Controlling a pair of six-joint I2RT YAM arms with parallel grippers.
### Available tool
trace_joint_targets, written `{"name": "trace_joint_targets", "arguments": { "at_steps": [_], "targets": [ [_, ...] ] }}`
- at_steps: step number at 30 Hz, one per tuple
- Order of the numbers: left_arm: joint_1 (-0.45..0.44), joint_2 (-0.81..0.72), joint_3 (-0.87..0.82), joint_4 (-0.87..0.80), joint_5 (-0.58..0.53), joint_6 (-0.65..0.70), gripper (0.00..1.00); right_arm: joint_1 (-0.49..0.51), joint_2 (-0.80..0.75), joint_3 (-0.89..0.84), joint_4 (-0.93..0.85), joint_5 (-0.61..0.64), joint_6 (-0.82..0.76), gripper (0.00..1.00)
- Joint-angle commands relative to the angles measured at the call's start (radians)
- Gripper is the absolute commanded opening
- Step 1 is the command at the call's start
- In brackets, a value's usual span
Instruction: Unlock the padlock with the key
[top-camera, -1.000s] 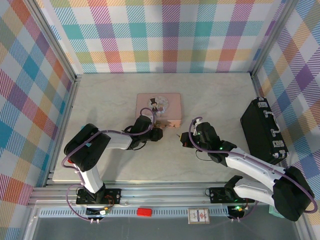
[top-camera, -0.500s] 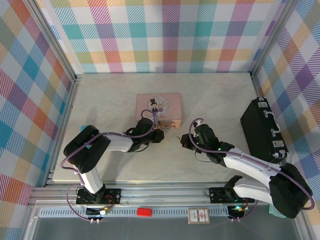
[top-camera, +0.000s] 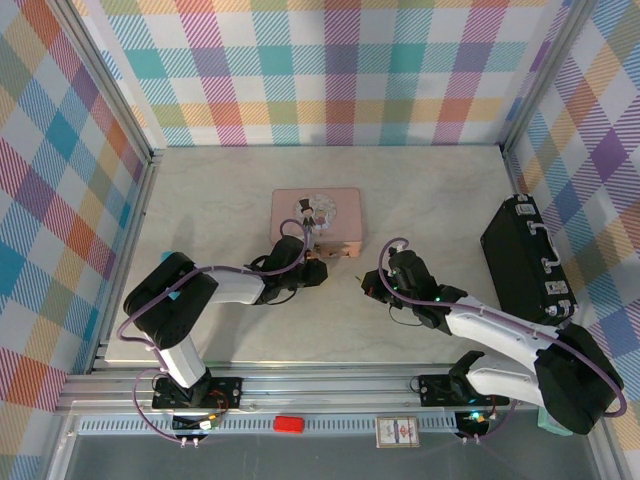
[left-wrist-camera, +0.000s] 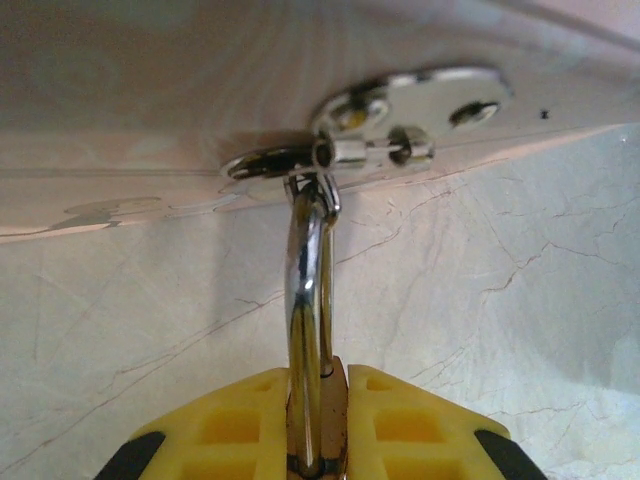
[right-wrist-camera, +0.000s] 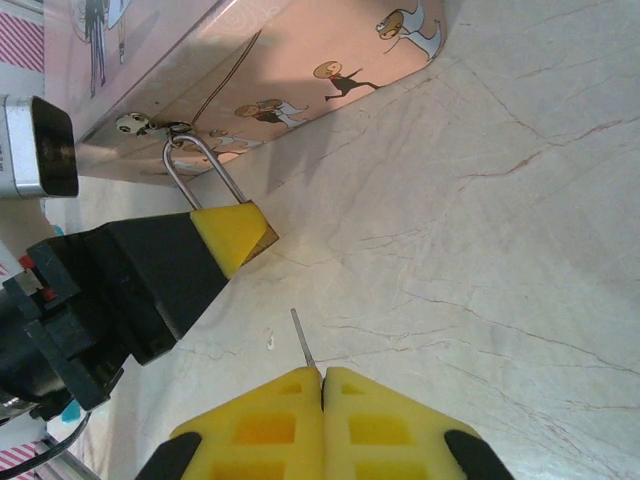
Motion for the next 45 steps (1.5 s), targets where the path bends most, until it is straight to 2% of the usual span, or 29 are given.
{"name": "trace_joint_targets", "arguments": {
  "at_steps": [1, 13, 22, 31, 37, 45],
  "targets": [
    [-0.010, -0.054, 0.046, 0.003, 0.007, -0.028, 0.06, -0.003, 0.006, -0.015, 0.018, 0.010, 0.034, 0.00],
    [-0.011, -0.065, 0.111, -0.105, 0.100, -0.122, 0.04, -0.015, 0.030, -0.020, 0.034, -0.029, 0.100, 0.00],
    [-0.011, -0.082, 0.175, -0.224, 0.100, -0.160, 0.00, -0.042, 0.053, -0.038, 0.085, -0.085, 0.179, 0.00],
    [-0.011, -0.087, 0.169, -0.188, 0.102, -0.220, 0.00, -0.043, 0.146, -0.065, 0.257, -0.178, 0.319, 0.00],
    [-0.011, -0.084, 0.148, -0.104, 0.111, -0.296, 0.00, -0.043, 0.215, -0.093, 0.395, -0.224, 0.405, 0.00],
    [-0.010, -0.095, 0.137, -0.081, 0.098, -0.316, 0.00, -0.043, 0.290, -0.099, 0.523, -0.262, 0.494, 0.00]
  ]
}}
